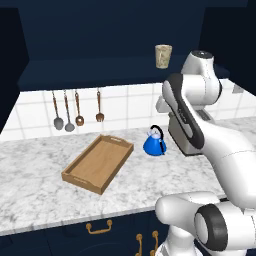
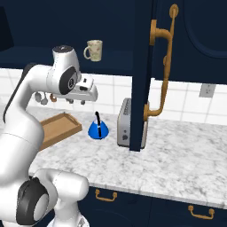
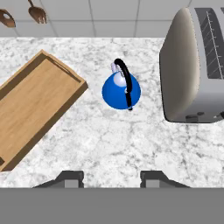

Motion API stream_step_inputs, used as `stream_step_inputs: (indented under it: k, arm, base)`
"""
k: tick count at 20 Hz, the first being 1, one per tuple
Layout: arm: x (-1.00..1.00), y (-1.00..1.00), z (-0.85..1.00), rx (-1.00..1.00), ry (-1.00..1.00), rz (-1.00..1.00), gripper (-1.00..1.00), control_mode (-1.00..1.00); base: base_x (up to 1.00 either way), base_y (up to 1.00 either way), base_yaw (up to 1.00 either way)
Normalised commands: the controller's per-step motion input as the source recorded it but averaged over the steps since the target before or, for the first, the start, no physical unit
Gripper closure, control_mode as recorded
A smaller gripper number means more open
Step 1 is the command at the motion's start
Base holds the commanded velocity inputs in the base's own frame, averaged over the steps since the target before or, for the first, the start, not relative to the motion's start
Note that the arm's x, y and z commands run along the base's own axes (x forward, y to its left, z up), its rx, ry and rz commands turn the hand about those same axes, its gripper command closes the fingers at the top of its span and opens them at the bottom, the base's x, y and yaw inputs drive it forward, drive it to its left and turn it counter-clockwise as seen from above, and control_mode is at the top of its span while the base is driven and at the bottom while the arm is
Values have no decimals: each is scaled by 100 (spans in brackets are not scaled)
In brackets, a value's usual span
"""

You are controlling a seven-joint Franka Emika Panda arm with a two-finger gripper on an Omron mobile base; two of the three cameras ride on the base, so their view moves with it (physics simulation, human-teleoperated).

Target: Pick the kettle from the counter and place it on the tray. Then pick the mug from the cabinet and place it on the tray. Then close the cabinet doors.

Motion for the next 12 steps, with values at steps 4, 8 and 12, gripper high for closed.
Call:
stream_step_inputs:
  k: [4, 8, 12]
  arm:
    - [-10, 1, -6, -1, 0, 0, -100, -100]
    - [-19, 5, -38, -4, -2, 0, -100, -100]
    - [-4, 0, -41, -2, 0, 0, -100, -100]
  base:
    - [0, 0, 0]
    - [0, 0, 0]
    - [0, 0, 0]
